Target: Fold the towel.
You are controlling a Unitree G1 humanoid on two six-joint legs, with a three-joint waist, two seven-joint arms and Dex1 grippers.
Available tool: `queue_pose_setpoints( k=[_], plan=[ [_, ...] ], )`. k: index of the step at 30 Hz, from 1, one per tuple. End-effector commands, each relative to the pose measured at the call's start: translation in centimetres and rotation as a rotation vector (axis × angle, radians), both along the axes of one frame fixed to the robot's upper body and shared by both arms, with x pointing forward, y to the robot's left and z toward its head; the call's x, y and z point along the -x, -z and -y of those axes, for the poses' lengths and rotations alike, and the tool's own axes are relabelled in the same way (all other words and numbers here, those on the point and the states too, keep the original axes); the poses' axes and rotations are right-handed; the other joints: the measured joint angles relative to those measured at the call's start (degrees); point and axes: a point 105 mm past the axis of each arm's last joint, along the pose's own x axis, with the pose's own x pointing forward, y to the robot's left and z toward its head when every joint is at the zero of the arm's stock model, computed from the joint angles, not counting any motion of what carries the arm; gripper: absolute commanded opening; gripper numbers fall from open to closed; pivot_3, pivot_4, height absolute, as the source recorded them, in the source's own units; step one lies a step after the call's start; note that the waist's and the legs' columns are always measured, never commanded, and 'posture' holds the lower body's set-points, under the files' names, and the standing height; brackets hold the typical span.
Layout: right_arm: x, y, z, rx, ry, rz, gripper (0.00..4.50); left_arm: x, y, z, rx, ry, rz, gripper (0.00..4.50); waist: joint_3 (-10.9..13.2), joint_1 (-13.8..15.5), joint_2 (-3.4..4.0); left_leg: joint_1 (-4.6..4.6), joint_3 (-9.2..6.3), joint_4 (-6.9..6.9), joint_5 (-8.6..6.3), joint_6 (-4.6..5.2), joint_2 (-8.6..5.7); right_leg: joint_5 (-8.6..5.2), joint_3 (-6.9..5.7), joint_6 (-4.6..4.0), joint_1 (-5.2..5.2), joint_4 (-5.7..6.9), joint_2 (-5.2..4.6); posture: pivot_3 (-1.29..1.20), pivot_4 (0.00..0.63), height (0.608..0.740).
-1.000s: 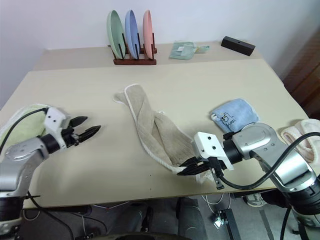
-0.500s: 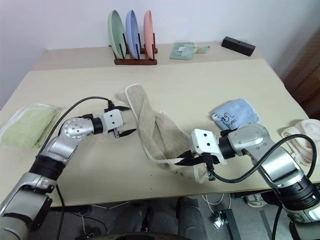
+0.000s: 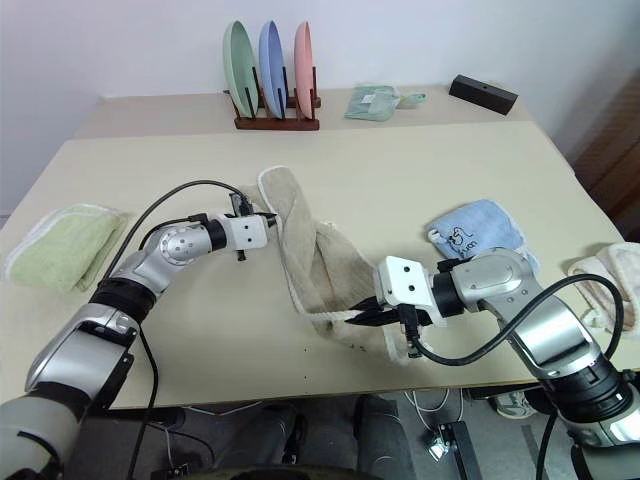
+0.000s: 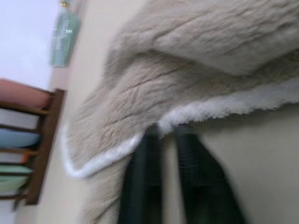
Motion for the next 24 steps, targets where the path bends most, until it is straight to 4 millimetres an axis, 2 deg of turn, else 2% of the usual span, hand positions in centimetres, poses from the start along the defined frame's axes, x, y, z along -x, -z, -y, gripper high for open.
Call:
queue_pose_setpoints(
  k=[1, 3, 9, 14, 17, 21, 24],
  plan=[
    [0.1, -0.7, -0.6, -0.012, -0.029, 0.035, 0.00, -0.1, 0.3, -1.6, 0.049, -0.073, -0.014, 0.07, 0.00, -0.02, 0.00, 0.00, 0.00, 0.00, 0.00, 0.00, 0.00, 0.00, 0.00, 0.00, 0.00, 0.00, 0.00, 0.00, 0.150, 0.733],
    [0.0, -0.9, -0.8, -0.015, -0.032, 0.042, 0.00, 0.2, -0.4, -2.2, 0.108, -0.083, -0.023, 0.07, 0.00, -0.20, 0.00, 0.01, 0.00, 0.00, 0.00, 0.00, 0.01, 0.00, 0.00, 0.00, -0.01, 0.02, 0.01, 0.00, 0.150, 0.733],
    [-0.1, -1.1, -0.7, -0.014, -0.029, 0.046, 0.00, 3.5, -2.9, -4.7, 0.243, -0.069, -0.047, 0.07, 0.01, -1.41, 0.01, -0.07, -0.01, -0.04, 0.00, 0.00, 0.04, 0.00, 0.02, 0.00, -0.11, 0.03, 0.01, 0.00, 0.150, 0.733],
    [-0.2, -1.0, -0.8, -0.016, -0.035, 0.043, 0.00, 6.0, -2.0, -5.9, 0.232, -0.088, -0.165, 0.07, 0.01, -1.33, 0.01, -0.05, -0.04, -0.01, -0.02, 0.04, 0.01, 0.00, 0.04, 0.00, -0.04, 0.01, -0.03, 0.00, 0.150, 0.733],
    [-0.4, -1.0, -1.1, -0.021, -0.049, 0.045, 0.00, 6.0, -2.0, -5.6, 0.229, -0.099, -0.192, 0.86, 0.01, -1.30, 0.00, -0.04, -0.04, -0.01, -0.03, 0.04, 0.01, 0.00, 0.03, 0.00, -0.04, 0.02, -0.01, 0.00, 0.150, 0.733],
    [-0.6, -1.1, -1.3, -0.025, -0.053, 0.049, 0.00, 5.9, -1.4, -4.3, 0.105, -0.039, -0.174, 2.69, 0.01, -1.23, 0.00, -0.05, -0.03, -0.01, -0.03, 0.04, 0.01, 0.00, 0.00, 0.00, -0.04, 0.01, -0.01, 0.00, 0.150, 0.733],
    [-0.7, -1.1, -1.4, -0.028, -0.054, 0.053, 0.00, 4.2, -1.0, -2.6, -0.004, 0.004, -0.115, 4.11, 0.01, -1.09, 0.00, -0.05, -0.03, -0.01, -0.02, 0.03, -0.01, 0.00, -0.02, -0.01, -0.02, 0.00, -0.03, 0.00, 0.150, 0.733]
  ],
)
